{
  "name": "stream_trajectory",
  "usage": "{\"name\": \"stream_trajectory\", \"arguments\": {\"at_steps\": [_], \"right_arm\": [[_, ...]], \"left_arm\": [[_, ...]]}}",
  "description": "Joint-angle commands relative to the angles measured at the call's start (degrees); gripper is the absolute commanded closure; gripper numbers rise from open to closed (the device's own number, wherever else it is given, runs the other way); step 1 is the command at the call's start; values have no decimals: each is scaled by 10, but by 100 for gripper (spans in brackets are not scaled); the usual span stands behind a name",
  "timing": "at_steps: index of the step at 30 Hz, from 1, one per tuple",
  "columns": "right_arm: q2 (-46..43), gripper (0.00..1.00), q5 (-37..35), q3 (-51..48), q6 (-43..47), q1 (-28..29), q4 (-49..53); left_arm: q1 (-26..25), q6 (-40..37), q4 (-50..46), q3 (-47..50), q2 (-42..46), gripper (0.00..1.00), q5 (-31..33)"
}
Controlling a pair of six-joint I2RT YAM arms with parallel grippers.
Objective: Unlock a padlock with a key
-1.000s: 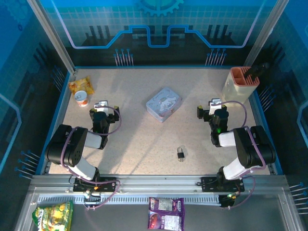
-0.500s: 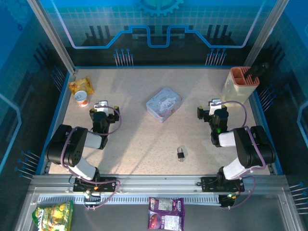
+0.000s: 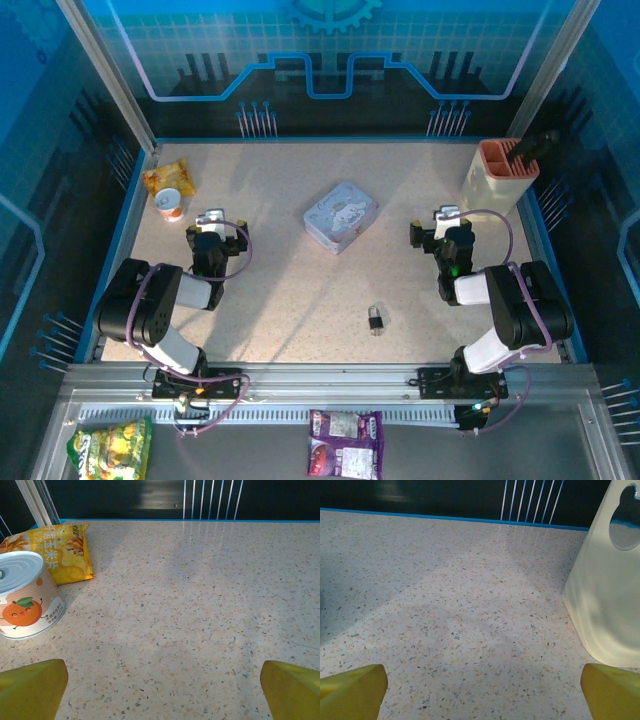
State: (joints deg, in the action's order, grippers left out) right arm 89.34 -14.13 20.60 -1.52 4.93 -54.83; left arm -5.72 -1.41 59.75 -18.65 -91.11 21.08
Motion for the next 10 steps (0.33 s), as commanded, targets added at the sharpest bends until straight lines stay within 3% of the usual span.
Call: {"name": "stream_trajectory", "arguments": {"at_steps": [1,10], "right_arm": [[-9,0,-7,4,-4,0,0],[-10,0,-21,5,-6,1,-1]], "left_arm": [[5,4,0,-8,10,1,-12],[5,4,0,-8,10,1,-12]]}}
